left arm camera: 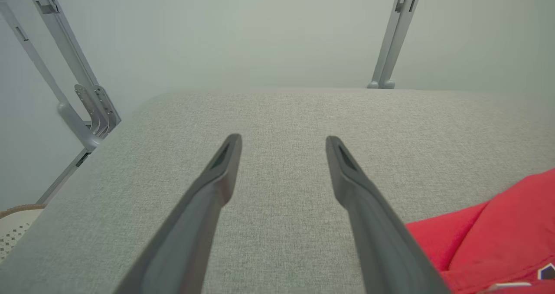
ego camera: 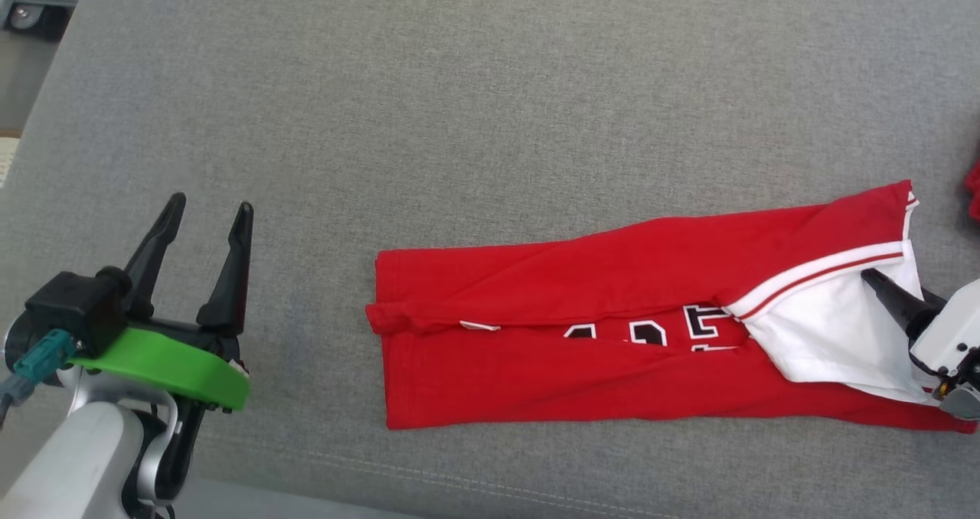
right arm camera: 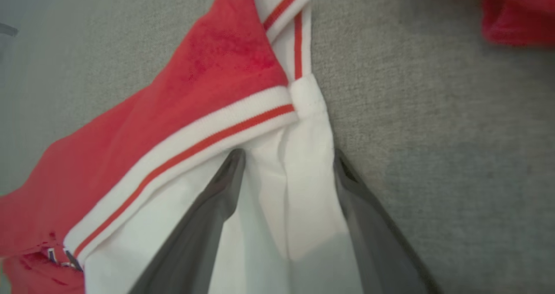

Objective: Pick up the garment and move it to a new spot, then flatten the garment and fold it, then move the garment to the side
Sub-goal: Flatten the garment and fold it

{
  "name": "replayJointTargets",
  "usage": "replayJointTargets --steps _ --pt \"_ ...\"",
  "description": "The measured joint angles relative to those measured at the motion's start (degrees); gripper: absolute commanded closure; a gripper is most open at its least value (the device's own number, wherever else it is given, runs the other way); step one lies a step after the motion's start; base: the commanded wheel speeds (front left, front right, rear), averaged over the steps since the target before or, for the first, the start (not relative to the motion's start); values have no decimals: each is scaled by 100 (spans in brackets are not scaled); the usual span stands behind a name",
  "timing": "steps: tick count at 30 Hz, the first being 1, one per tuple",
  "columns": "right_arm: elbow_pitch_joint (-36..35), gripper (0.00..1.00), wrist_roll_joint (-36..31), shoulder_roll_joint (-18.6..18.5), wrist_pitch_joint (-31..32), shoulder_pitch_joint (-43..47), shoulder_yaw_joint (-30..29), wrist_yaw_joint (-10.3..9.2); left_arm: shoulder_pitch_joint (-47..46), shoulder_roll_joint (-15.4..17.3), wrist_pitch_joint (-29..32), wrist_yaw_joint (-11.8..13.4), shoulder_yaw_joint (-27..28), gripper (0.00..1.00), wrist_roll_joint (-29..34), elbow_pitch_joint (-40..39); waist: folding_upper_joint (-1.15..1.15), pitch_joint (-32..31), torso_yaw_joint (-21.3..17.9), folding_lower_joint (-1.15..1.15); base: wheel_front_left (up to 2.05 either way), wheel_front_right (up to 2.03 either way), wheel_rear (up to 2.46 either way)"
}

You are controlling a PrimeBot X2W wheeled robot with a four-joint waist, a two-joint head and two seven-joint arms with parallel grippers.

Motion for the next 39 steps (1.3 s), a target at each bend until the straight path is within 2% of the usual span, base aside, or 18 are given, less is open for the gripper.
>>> replayJointTargets --steps 3,4,5,10,12,18,21,25,29,33,39 --pt "144 100 235 69 119 -80 -49 35 218 -101 0 0 111 0 -3 18 0 -51 71 0 0 0 0" --pt "162 100 344 144 170 -92 -74 91 297 -158 0 0 172 0 -16 26 0 -76 79 0 0 0 0" --pt "170 100 597 368 209 -101 -155 166 417 -193 0 0 233 0 -18 44 0 -123 79 0 0 0 0" --pt "189 100 1028 498 271 -103 -446 270 721 -191 0 1 411 0 -25 222 0 -182 -8 0 0 0 0" --pt "211 100 1222 383 269 -80 -716 270 865 -245 1 1 521 0 -30 248 0 -213 -72 0 0 0 0" --pt "208 100 1649 -300 199 146 -1622 254 918 -530 1 1 735 0 -25 171 0 -316 -250 0 0 0 0" --pt "-158 100 1913 -443 265 205 -1840 320 971 -572 1 1 780 0 -15 110 0 -374 -312 0 0 0 0" --pt "-1187 100 1956 -393 723 82 -1390 717 1101 -588 1 1 918 0 15 35 0 -391 -409 0 0 0 0" --pt "-2171 100 1938 35 1168 -97 -502 979 1112 -619 1 1 906 0 130 10 0 -389 -494 0 0 0 0" --pt "-2470 100 1486 487 1237 -172 293 959 1111 -705 1 -4 717 0 191 1 0 -361 -525 0 0 0 0" --pt "-2231 100 848 1330 1177 -480 1074 779 1081 -791 1 -53 528 0 260 16 0 -290 -447 0 0 0 0"
